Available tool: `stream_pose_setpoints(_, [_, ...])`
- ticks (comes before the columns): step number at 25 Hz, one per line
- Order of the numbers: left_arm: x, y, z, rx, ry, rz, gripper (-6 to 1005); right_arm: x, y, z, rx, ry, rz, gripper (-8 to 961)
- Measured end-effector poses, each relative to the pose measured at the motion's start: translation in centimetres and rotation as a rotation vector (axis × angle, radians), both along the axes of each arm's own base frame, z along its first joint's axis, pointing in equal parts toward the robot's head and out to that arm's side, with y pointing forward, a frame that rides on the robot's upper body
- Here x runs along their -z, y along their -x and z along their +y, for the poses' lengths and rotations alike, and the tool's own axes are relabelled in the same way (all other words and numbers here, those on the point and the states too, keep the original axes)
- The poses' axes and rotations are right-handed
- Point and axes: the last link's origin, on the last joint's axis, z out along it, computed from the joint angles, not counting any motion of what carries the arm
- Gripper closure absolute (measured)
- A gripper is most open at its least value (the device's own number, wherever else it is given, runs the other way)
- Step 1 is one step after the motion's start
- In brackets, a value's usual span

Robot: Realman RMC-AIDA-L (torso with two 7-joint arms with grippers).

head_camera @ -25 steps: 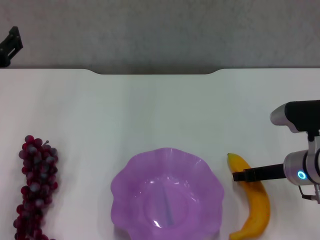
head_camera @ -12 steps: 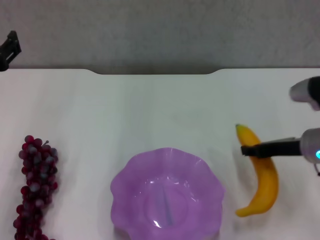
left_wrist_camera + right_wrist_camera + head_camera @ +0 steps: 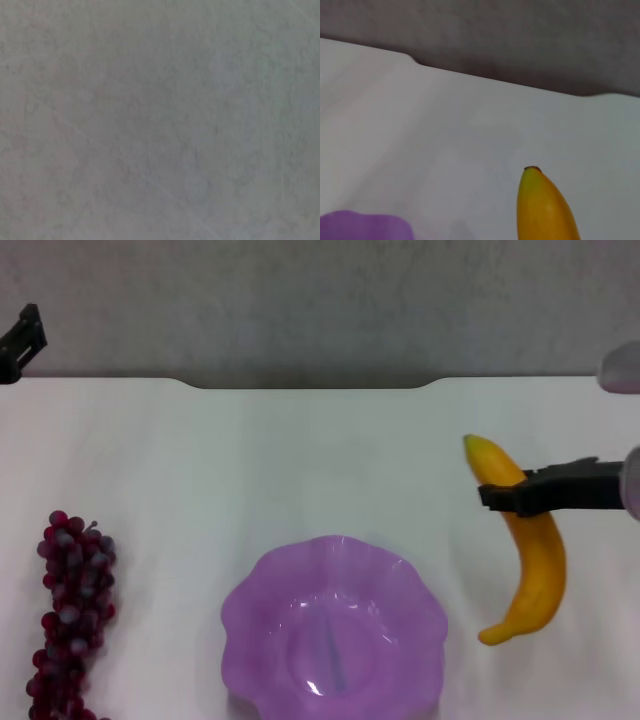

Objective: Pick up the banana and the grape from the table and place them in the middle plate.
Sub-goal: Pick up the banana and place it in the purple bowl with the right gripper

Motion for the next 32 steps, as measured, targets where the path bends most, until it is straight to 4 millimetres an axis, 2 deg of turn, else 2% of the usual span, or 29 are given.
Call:
stream_pose_setpoints(6, [0.0,0.0,0.0,0.0,-0.001,-0.001,204,1.3,2.6,-0.6,-0.086,0.053,-0.008,431])
stream_pose_setpoints(12, [-0.1,-0.2,0.0,0.005,-0.003,-0.001,204,3.6,5.1,-1.2,-0.173,0.137,-0.025,430])
stream_pose_setpoints(20, [-0.1,-0.3,0.1,0.012,-0.004,-0.001,204,5.9,7.0,-1.6,-0.248,0.203,-0.047,430])
stream_pose_setpoints(32, [0.2,-0.4,0.4,0.015,0.002,-0.002,205,10.8,6.2,-0.3,-0.239,0.259,-0.118,431])
